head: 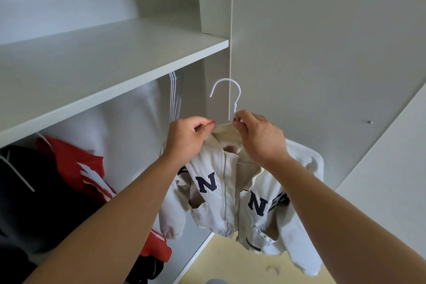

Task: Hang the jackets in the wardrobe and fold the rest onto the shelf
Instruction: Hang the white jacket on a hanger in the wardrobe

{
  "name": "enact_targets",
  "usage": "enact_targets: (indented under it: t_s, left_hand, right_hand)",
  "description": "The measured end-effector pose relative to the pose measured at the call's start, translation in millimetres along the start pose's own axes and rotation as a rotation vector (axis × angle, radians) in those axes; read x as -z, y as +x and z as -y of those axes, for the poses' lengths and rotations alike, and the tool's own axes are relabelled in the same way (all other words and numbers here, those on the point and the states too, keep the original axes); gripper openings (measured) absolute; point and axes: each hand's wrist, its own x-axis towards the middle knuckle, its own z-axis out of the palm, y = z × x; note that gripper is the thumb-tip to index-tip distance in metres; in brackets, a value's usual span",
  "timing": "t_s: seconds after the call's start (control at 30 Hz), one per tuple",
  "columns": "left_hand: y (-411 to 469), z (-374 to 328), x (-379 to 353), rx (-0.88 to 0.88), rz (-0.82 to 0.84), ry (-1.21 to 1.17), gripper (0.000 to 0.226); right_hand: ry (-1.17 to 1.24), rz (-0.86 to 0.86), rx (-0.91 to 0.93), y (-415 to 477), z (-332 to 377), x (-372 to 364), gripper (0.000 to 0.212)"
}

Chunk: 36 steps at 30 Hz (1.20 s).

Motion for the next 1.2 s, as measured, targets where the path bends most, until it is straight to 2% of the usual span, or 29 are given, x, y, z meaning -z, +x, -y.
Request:
enact_targets:
  t_s: [0.13,0.23,0.3,0.37,0.47,0.6,0.7,0.77,0.83,0.93,0.97,1.03,1.1,1.2]
  left_hand:
    - [9,0,-1,0.053,0.042,-0.016,0.009]
    - [14,-4,-1,0.037,-0.026,0.092,0.014]
    - [11,-9,-6,-0.059,-0.069,0.264,0.018]
    - [4,-15,-11,-0.237,-0.119,0.44,0.016]
    - [-3,-22,-10,-0.373,-0.182,0.553,0.006]
    - [0,-32,-4,-0.233,-0.177,0.55,0.005]
    - [-14,-48,-10,-0.282,-0.209,0.652,0.013]
    - [-30,-52,-17,-0.437,-0.154,0.706,0.019]
    - [-39,-46,-15,-0.52,-0.068,0.6,0.013]
    - [-21,-30,-2,-0.384,-0.03,0.346,0.017]
    - [-11,-21,3,-0.32,0.034,0.3,0.022]
    - [2,0,12,-0.211,0.209,0.336,0.025]
    - [3,24,17,-0.155,0.318,0.414,0.018]
    - [-4,45,22,-0.195,0.286,0.458,0.022]
  right_hand:
    - [0.011,-0.005,-0.02,-1,-11,3,0.016]
    - [0.021,0.006,-0.033,-2,-13,3,0.016]
    - [0.025,0.009,-0.04,-3,-14,1,0.015]
    - [0.05,-0.006,-0.06,-3,-17,1,0.015]
    - [0.064,-0.025,-0.057,-3,-22,5,0.014]
    - [0.026,-0.009,-0.051,-3,-21,4,0.013]
    - [0.041,-0.016,-0.061,-1,-19,2,0.014]
    - [0.095,-0.028,-0.061,0,-20,3,0.015]
    - [0.126,-0.028,-0.032,-1,-23,5,0.015]
    - [0.139,0.004,-0.009,-2,-22,4,0.013]
    - [0.145,0.002,-0.013,-3,-21,3,0.012]
    - [0.159,-0.014,-0.029,-3,-19,2,0.011]
    - [0.155,-0.022,-0.034,-3,-20,4,0.01]
    - [0.109,-0.025,-0.027,-3,-21,7,0.011]
